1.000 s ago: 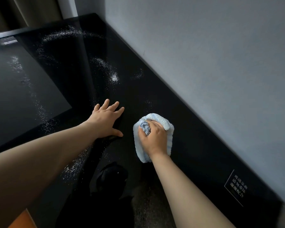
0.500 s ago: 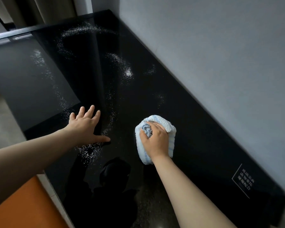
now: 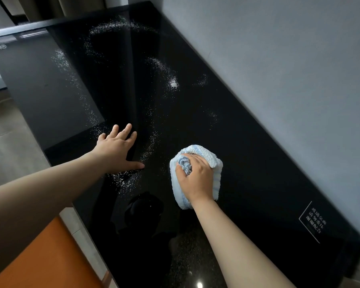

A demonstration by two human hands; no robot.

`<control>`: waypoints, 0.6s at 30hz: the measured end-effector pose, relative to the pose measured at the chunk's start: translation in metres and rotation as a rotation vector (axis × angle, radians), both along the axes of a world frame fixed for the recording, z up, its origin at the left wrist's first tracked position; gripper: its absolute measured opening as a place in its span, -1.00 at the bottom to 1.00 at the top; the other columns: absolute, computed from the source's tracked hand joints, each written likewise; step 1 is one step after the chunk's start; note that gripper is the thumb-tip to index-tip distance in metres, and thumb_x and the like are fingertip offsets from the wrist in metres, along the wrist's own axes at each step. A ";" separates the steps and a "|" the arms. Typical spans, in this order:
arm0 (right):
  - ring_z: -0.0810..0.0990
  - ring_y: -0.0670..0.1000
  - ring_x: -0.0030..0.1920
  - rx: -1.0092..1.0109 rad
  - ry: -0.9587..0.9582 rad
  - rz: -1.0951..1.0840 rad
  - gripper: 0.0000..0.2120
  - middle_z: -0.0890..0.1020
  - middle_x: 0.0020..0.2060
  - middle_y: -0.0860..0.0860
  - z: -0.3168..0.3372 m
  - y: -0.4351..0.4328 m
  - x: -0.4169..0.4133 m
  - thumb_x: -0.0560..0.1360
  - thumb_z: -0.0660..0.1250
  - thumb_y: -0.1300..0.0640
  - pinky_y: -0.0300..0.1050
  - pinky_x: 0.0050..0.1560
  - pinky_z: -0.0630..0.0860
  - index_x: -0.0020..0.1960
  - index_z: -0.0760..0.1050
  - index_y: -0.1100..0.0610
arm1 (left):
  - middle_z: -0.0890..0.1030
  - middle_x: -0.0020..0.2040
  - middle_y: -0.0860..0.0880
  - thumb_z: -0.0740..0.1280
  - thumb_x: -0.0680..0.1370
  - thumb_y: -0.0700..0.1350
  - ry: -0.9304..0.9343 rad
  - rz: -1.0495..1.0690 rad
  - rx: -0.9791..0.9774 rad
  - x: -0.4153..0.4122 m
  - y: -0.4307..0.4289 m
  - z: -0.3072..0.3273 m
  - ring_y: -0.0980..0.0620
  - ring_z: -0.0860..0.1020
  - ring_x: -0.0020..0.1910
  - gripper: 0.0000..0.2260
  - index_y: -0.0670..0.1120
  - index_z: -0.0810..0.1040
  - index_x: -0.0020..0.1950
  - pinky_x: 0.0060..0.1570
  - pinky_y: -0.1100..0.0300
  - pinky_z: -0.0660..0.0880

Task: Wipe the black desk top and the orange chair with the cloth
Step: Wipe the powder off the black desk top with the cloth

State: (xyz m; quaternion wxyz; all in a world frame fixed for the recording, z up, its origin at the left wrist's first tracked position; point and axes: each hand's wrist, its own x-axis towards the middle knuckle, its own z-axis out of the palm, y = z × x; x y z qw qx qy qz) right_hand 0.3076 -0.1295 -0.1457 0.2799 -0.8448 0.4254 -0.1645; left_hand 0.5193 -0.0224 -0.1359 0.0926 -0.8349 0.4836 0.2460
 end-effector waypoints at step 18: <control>0.58 -0.01 0.15 -0.002 0.002 0.045 -0.54 0.67 0.05 0.00 0.003 0.068 0.005 0.41 0.16 -0.11 0.01 0.25 0.48 0.10 0.63 0.13 | -0.37 0.53 0.05 0.14 0.13 0.61 0.078 -0.054 -0.034 0.017 0.094 0.009 -0.10 -0.36 0.51 0.20 0.07 -0.31 0.55 0.48 -0.18 -0.18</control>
